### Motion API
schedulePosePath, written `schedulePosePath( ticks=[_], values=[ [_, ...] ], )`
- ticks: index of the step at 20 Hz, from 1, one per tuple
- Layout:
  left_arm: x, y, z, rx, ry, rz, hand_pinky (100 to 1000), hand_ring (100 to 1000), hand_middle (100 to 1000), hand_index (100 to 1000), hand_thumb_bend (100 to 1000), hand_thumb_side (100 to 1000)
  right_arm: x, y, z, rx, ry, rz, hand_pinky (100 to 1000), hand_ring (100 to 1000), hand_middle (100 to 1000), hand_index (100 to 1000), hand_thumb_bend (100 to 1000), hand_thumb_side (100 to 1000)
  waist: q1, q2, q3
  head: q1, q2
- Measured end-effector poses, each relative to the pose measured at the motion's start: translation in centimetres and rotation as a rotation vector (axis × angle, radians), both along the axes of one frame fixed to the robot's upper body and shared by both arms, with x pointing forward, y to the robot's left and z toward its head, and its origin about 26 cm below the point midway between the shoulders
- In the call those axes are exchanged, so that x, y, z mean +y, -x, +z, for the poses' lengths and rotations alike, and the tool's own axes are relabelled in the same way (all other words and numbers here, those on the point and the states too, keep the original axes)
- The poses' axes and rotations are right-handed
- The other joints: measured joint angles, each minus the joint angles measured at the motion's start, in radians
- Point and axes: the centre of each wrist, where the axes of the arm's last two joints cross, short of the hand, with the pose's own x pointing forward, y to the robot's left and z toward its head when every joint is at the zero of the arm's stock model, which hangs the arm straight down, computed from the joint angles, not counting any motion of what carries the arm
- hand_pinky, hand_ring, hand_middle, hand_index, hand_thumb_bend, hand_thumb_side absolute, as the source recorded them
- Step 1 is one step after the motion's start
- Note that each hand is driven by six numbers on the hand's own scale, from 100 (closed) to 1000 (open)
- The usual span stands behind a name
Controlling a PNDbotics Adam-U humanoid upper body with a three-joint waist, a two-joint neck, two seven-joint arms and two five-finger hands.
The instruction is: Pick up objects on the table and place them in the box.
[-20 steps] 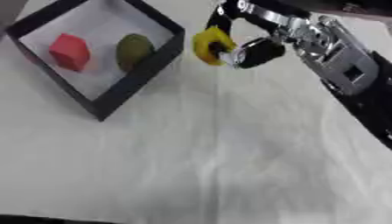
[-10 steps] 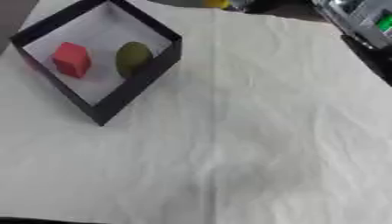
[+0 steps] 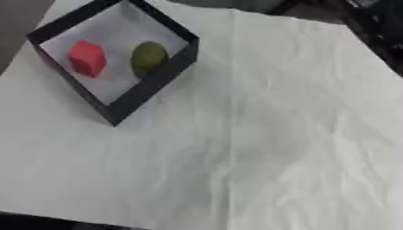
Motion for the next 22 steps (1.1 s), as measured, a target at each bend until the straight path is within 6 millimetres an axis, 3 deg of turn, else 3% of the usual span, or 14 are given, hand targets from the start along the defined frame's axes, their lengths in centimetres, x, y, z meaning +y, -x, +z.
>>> schedulePosePath(
  ticks=[6,13,22],
  values=[
    [-0.8,0.2,0.9,-0.041,-0.006,-0.058,926,699,845,764,248,417,0.8,-0.5,0.9,-0.006,0.002,0.050,877,439,363,622,100,100,0.002,0.000,0.043,-0.068,0.000],
    [-0.9,0.3,1.1,-0.056,0.003,-0.092,920,705,846,771,264,388,1.9,-1.4,0.5,0.024,-0.003,0.106,880,437,362,622,100,100,0.002,0.001,0.047,-0.114,0.000],
    [1.0,0.5,0.8,-0.090,0.009,-0.026,914,704,844,773,261,372,4.0,-4.0,-0.5,0.089,0.025,0.154,888,435,362,626,100,100,0.021,0.021,0.047,-0.180,0.000]
  ],
)
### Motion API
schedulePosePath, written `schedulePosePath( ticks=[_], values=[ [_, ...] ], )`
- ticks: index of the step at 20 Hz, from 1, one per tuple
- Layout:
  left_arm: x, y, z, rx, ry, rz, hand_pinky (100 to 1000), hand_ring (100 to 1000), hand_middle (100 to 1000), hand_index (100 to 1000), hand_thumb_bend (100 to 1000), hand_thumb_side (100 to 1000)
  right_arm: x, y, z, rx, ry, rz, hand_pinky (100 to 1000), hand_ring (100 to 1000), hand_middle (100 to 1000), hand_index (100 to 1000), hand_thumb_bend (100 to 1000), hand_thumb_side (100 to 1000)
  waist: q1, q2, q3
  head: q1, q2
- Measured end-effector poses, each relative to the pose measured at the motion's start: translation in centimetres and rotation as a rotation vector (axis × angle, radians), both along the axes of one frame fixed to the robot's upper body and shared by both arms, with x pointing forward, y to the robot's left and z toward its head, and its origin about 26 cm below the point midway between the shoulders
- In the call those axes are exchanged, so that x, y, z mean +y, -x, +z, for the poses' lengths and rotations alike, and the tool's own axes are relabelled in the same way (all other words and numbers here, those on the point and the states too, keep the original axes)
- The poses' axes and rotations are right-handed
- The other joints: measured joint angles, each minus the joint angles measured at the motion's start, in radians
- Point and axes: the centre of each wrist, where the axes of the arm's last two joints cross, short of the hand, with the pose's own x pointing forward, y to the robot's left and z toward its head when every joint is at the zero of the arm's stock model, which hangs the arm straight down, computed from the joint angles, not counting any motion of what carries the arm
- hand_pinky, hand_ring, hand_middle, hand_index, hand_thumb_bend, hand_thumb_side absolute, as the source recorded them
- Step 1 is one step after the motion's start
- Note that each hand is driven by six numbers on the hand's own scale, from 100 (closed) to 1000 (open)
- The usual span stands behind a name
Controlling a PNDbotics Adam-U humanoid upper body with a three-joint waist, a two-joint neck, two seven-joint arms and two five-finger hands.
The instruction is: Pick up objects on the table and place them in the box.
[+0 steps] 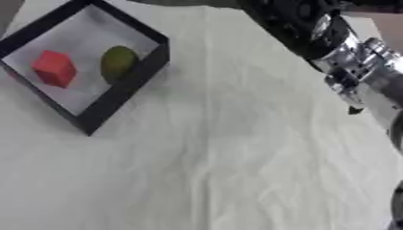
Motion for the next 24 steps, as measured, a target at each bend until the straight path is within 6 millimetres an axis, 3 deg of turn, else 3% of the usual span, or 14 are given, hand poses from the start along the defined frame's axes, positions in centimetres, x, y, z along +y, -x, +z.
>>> schedulePosePath(
  ticks=[14,24],
  values=[
    [0.0,0.3,0.6,-0.013,-0.024,0.011,919,700,847,771,245,395,2.4,-4.7,-5.9,0.085,0.151,-0.055,882,454,379,639,100,100,0.000,0.020,0.000,-0.027,0.000],
    [-0.1,0.3,0.6,-0.002,-0.029,0.015,925,696,851,770,232,421,4.4,-5.4,-8.2,-0.003,0.318,0.001,898,546,468,711,100,137,0.000,0.020,0.000,-0.028,0.000]
  ],
)
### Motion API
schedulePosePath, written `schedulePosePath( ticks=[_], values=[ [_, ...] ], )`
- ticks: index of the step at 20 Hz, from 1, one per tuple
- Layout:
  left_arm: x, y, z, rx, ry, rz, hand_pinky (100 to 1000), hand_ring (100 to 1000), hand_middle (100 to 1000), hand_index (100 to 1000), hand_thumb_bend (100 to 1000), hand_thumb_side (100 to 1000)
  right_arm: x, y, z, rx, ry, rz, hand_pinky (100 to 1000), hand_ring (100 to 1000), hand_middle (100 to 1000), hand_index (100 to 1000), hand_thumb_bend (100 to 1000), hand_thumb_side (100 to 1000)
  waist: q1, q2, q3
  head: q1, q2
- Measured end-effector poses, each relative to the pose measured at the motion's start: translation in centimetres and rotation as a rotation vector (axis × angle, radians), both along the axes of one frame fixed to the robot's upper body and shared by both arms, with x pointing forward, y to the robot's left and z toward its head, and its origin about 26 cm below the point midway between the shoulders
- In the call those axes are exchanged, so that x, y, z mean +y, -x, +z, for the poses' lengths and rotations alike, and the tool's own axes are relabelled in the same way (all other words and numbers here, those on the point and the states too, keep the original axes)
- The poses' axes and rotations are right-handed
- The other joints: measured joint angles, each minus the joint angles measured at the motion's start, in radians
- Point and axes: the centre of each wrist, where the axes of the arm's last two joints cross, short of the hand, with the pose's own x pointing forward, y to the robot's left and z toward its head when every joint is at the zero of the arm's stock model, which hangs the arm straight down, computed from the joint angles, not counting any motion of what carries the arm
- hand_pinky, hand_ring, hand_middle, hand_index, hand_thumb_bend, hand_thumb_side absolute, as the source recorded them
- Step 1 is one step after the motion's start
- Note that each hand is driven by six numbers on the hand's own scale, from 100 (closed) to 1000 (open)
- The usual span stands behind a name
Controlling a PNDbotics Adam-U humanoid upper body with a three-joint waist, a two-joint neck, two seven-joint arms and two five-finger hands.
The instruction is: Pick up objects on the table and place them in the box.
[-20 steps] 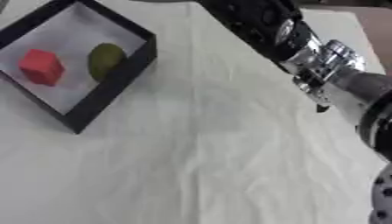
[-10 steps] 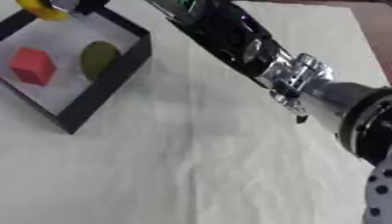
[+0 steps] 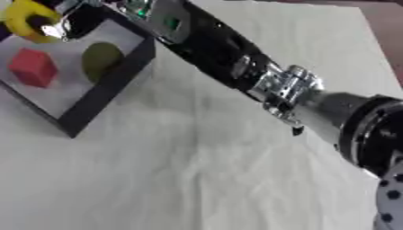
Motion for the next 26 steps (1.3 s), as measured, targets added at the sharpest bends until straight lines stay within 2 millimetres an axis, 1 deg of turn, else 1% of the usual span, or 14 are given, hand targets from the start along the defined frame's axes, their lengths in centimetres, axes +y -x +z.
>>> schedulePosePath(
  ticks=[4,7,9,11,13,15,16,18,22,26],
  values=[
    [-0.1,-0.1,-0.1,0.008,0.003,-0.002,926,695,851,769,229,427,-0.1,0.0,-0.6,-0.018,0.089,0.027,915,594,512,748,100,178,0.000,0.000,0.000,0.000,0.000],
    [-0.1,-0.1,-0.1,0.012,0.003,-0.003,928,694,852,769,225,434,-0.1,0.0,-0.7,-0.022,0.151,0.055,933,659,577,785,100,185,0.000,0.006,0.000,0.000,0.000],
    [-0.2,-0.1,-0.2,0.015,0.004,-0.004,929,694,853,769,224,438,-0.2,0.0,-0.8,-0.018,0.180,0.074,930,730,653,820,100,183,0.000,0.007,0.000,0.000,0.000],
    [-0.2,-0.1,-0.2,0.019,0.007,-0.006,929,694,853,769,223,438,-0.3,0.1,-0.9,-0.015,0.198,0.094,933,763,710,839,100,177,0.000,0.007,0.000,0.000,0.000],
    [-0.2,-0.1,-0.2,0.022,0.007,-0.005,929,694,854,769,224,439,-0.4,0.1,-0.9,-0.014,0.212,0.107,952,826,784,873,100,164,0.000,0.007,0.000,0.000,0.000],
    [-0.2,-0.1,-0.3,0.023,0.007,-0.004,930,694,854,769,224,440,-0.6,0.1,-0.8,-0.014,0.220,0.114,979,875,827,904,100,141,0.000,0.007,0.000,0.000,0.000],
    [-0.2,-0.1,-0.3,0.024,0.006,-0.004,930,694,854,770,224,441,-0.8,0.1,-0.8,-0.012,0.223,0.112,994,894,836,916,100,127,0.000,0.007,0.000,-0.001,0.000],
    [-0.2,-0.2,-0.3,0.027,0.006,-0.003,930,694,854,769,224,441,-1.2,0.2,-0.6,-0.013,0.226,0.103,1000,904,838,927,100,100,0.000,0.007,0.000,-0.003,0.000],
    [-0.1,-0.2,-0.4,0.030,0.006,-0.002,931,693,855,769,223,444,-1.8,0.5,0.3,-0.030,0.207,0.071,1000,907,835,936,100,100,0.000,0.007,0.000,-0.004,0.000],
    [-0.1,-0.2,-0.5,0.033,0.006,0.000,931,693,855,769,223,445,-2.3,1.2,1.1,-0.047,0.162,0.047,1000,889,830,940,100,100,-0.003,0.007,0.000,-0.005,0.000]
  ],
)
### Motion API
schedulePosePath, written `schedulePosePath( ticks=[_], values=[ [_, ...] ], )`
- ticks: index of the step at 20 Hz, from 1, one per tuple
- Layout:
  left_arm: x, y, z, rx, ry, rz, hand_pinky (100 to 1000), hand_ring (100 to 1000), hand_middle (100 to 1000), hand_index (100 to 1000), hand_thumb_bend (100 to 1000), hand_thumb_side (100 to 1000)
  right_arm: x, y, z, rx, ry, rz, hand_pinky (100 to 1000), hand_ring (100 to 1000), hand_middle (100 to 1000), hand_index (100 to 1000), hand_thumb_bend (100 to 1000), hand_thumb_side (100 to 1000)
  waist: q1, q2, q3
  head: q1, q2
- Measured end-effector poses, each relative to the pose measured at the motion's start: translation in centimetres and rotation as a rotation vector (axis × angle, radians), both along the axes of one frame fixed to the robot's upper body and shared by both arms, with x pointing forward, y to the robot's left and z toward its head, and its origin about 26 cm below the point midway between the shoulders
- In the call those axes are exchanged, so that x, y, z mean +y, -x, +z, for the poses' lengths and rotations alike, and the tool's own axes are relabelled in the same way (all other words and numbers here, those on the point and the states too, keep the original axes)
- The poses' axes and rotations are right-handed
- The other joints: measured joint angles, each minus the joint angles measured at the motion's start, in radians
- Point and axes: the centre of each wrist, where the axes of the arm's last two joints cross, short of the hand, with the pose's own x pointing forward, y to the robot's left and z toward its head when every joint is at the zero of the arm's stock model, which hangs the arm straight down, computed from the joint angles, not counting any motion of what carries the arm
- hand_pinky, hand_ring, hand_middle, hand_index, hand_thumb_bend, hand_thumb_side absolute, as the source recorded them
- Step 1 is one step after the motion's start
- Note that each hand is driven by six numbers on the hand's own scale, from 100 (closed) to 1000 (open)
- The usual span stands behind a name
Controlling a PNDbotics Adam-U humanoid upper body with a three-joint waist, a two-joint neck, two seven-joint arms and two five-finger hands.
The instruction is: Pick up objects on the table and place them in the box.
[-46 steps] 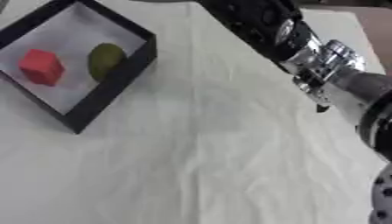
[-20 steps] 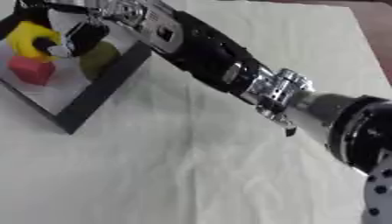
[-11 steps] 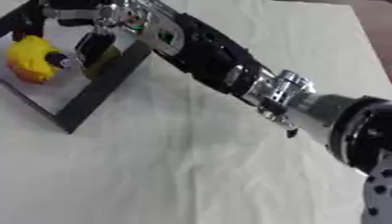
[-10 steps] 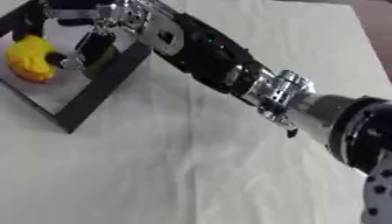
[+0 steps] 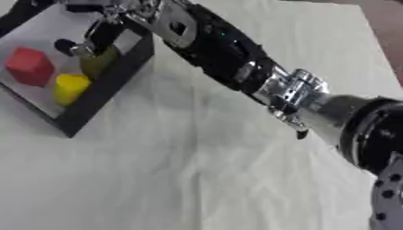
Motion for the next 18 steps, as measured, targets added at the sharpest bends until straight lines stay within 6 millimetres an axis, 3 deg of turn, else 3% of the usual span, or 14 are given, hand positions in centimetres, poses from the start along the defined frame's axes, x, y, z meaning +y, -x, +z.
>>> schedulePosePath(
  ticks=[3,7,8,9,10,11,12,13,14,16,18],
  values=[
    [0.0,0.0,0.0,0.003,0.003,0.001,923,705,852,772,259,400,-1.0,1.1,1.7,-0.041,-0.078,-0.020,1000,860,835,944,100,100,0.000,0.000,0.000,-0.002,0.000],
    [0.3,-0.1,-0.3,-0.012,0.053,0.006,916,721,855,783,302,378,-4.1,4.8,5.7,-0.163,-0.323,-0.036,1000,837,818,928,100,100,0.000,-0.008,0.000,0.021,-0.002],
    [0.4,-0.2,-0.5,-0.014,0.068,0.010,920,720,863,785,299,392,-5.0,5.8,6.4,-0.179,-0.401,-0.038,1000,839,815,911,100,330,0.000,-0.019,-0.002,0.034,-0.001],
    [0.6,-0.2,-0.7,-0.010,0.078,0.022,921,720,865,785,295,397,-5.7,6.8,7.0,-0.190,-0.479,-0.036,1000,841,814,908,100,367,0.000,-0.035,-0.012,0.052,-0.001],
    [0.9,-0.3,-1.2,0.002,0.084,0.036,927,716,872,784,280,419,-6.4,7.8,7.4,-0.197,-0.552,-0.031,1000,845,816,907,100,450,0.000,-0.056,-0.034,0.074,-0.001],
    [1.1,-0.5,-1.7,0.022,0.088,0.053,930,715,874,785,275,428,-6.9,8.7,7.8,-0.206,-0.615,-0.026,1000,849,819,908,100,444,0.000,-0.074,-0.071,0.102,0.000],
    [1.4,-0.6,-2.3,0.045,0.090,0.070,935,713,878,786,267,445,-7.4,9.6,8.1,-0.215,-0.667,-0.023,1000,855,824,913,100,379,0.000,-0.087,-0.110,0.132,0.000],
    [1.6,-0.7,-2.9,0.068,0.091,0.085,936,713,879,787,266,449,-7.7,10.3,8.2,-0.221,-0.710,-0.019,1000,855,825,915,100,390,0.000,-0.093,-0.144,0.163,0.000],
    [1.8,-0.8,-3.5,0.090,0.092,0.100,938,712,883,790,262,462,-7.9,10.8,8.0,-0.221,-0.751,-0.016,1000,853,823,918,100,443,0.000,-0.095,-0.171,0.194,0.000],
    [2.4,-1.0,-4.4,0.129,0.097,0.130,943,713,894,800,252,483,-8.3,11.6,7.0,-0.207,-0.835,-0.010,1000,851,825,914,100,354,0.001,-0.107,-0.227,0.253,0.000],
    [2.8,-1.0,-5.2,0.161,0.101,0.157,947,712,911,814,239,512,-9.0,12.4,6.0,-0.213,-0.901,-0.014,1000,856,832,913,100,363,0.001,-0.131,-0.285,0.305,0.000]
  ],
)
